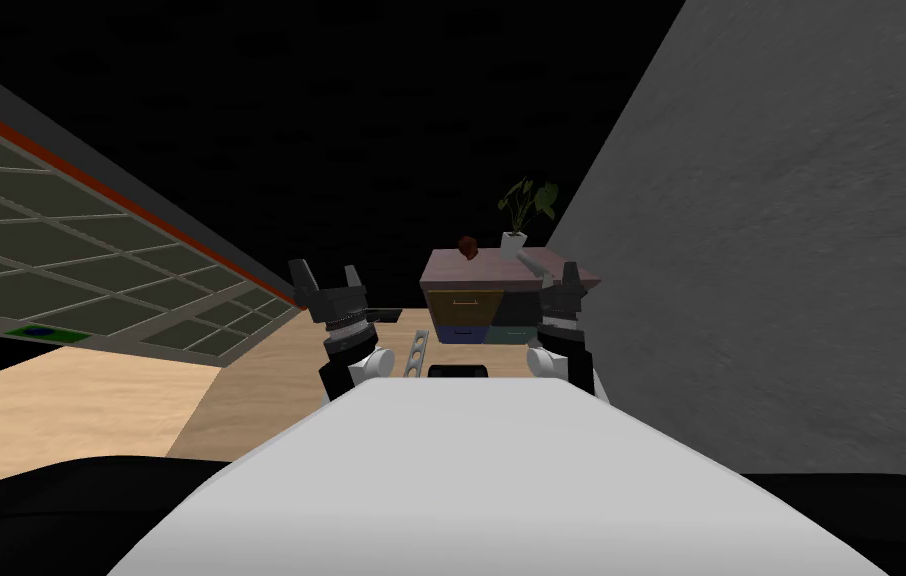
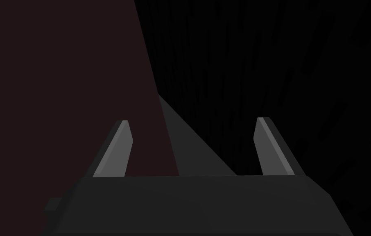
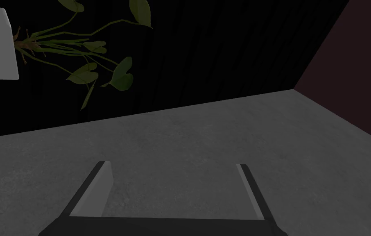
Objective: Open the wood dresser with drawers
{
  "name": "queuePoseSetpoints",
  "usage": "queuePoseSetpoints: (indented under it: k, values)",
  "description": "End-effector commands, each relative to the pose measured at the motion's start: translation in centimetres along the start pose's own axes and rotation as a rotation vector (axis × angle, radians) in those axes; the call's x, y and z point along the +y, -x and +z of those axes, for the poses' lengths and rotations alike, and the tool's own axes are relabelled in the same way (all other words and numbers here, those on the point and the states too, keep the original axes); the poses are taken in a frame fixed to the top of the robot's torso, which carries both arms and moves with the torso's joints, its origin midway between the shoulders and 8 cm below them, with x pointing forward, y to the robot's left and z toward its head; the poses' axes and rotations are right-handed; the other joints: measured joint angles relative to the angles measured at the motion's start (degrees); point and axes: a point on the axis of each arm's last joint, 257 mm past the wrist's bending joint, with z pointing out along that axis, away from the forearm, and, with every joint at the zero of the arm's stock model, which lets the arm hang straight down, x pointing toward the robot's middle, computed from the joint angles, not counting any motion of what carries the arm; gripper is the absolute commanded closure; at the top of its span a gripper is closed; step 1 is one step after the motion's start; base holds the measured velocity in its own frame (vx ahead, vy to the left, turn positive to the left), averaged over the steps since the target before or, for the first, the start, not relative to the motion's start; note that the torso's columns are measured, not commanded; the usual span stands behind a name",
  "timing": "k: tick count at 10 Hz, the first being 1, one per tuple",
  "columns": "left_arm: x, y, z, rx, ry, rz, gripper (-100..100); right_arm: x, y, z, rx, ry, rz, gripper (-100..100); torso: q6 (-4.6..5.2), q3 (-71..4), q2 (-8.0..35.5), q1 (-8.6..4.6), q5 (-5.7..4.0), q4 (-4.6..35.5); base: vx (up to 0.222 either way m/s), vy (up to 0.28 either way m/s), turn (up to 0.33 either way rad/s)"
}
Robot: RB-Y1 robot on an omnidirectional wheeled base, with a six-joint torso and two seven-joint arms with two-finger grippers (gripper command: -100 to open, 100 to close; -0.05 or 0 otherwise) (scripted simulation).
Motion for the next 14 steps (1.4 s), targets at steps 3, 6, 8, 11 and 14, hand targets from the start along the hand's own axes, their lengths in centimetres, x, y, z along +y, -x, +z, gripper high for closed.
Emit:
queuePoseSetpoints:
  k: [3,6,8,11,14]
  values:
    - [-0.01,0.0,0.0,0.0,0.0,0.0,0,0.01,0.0,0.0,0.0,0.0,0.0,0,0.0,-20.1,10.0,0.0,0.0,10.1,0.0,0.0,0.0]
    - [-0.01,0.0,0.0,0.0,0.0,0.0,0,0.01,0.0,0.0,0.0,0.0,0.0,0,0.0,-45.4,22.7,0.0,0.0,22.7,0.0,0.0,0.0]
    - [-0.01,0.0,0.01,0.0,0.0,0.0,0,0.02,0.0,0.0,0.0,0.0,0.0,0,0.0,-62.3,31.2,0.0,0.0,31.1,0.0,0.0,0.0]
    - [0.0,0.0,0.0,0.0,0.0,0.0,0,-0.05,-0.46,-0.02,0.059,0.014,-0.093,-100,0.0,-83.2,41.5,0.05,0.01,41.5,0.016,0.021,-0.024]
    - [0.01,0.0,-0.01,0.0,0.0,0.0,0,-0.45,-0.69,-0.21,0.122,0.039,-0.274,-100,0.0,-84.6,42.2,0.15,0.04,42.2,0.046,0.095,-0.057]
